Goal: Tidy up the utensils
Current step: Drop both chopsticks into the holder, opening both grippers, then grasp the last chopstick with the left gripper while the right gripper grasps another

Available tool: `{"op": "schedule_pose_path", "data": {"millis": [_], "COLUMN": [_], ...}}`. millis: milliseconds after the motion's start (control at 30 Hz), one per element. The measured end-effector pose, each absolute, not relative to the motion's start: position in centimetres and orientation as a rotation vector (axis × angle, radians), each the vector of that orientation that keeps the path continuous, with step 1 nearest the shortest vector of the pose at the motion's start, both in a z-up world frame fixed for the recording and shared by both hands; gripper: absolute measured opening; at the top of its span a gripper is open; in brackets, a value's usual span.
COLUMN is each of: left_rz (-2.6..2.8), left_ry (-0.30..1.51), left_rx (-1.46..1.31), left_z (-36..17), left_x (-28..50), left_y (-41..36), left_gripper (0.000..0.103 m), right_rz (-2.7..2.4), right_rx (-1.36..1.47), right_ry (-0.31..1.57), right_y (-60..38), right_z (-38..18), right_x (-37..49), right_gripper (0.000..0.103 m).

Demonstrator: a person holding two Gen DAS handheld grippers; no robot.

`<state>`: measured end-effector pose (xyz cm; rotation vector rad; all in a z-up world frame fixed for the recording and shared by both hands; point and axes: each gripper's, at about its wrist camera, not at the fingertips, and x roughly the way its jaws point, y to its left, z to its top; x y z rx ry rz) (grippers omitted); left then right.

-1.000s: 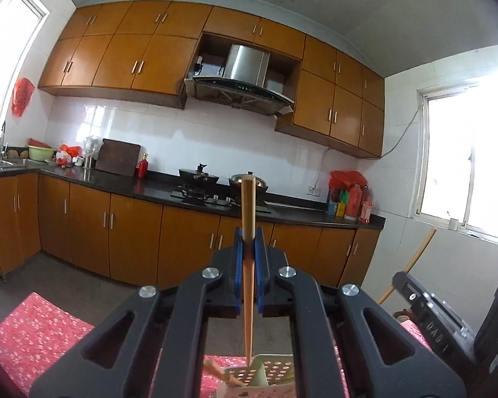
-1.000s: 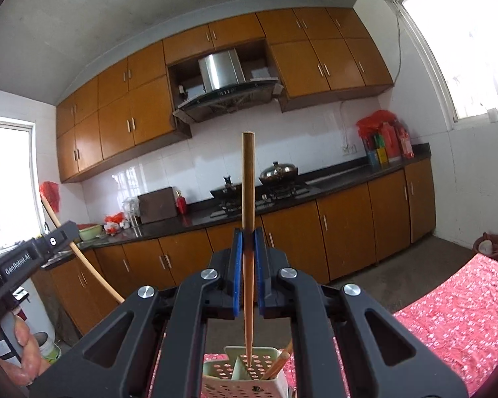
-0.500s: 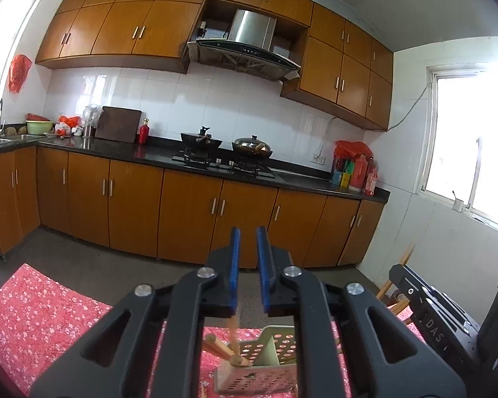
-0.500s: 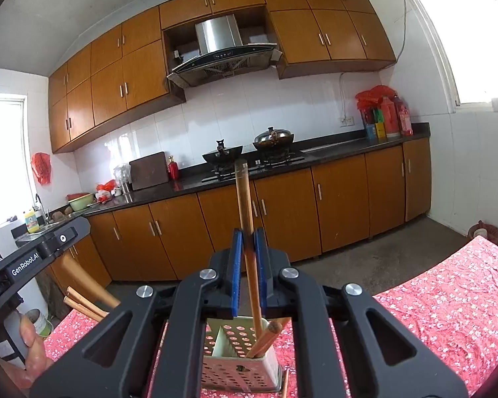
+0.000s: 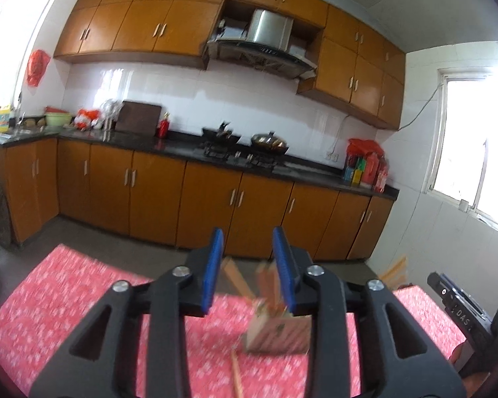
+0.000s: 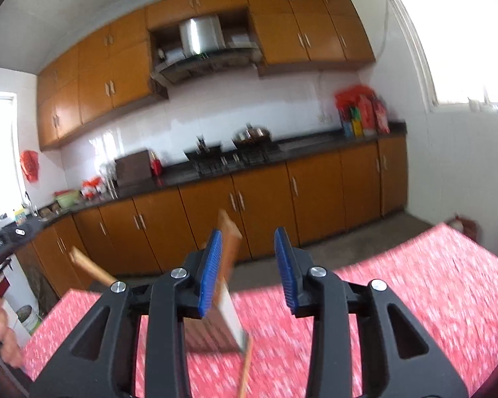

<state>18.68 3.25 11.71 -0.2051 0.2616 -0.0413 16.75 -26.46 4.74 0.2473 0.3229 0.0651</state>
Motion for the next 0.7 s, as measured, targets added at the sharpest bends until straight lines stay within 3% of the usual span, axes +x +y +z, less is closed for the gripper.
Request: {"op": "schedule_pose_path", "data": {"millis": [333, 700], "left_rz": [0.052, -0.006], "left_ry": [0.623, 0.729], "left_rx": [-0.184, -0.178], "left_z": [-1.0, -5.1], "left_x": [16.9, 15.7], "left_y": [6.2, 4.1], "left_gripper": [0.035, 0.036], "right_rz": [0.210, 0.247], "right_rx": [0.269, 0.148], "right_ry": [0.786, 0.883], "right_y": [-22.9, -18.4], "right_z": [-8.3, -11.7], "right_x": [16.8, 16.2], "right_gripper": [0.033, 0.017]}}
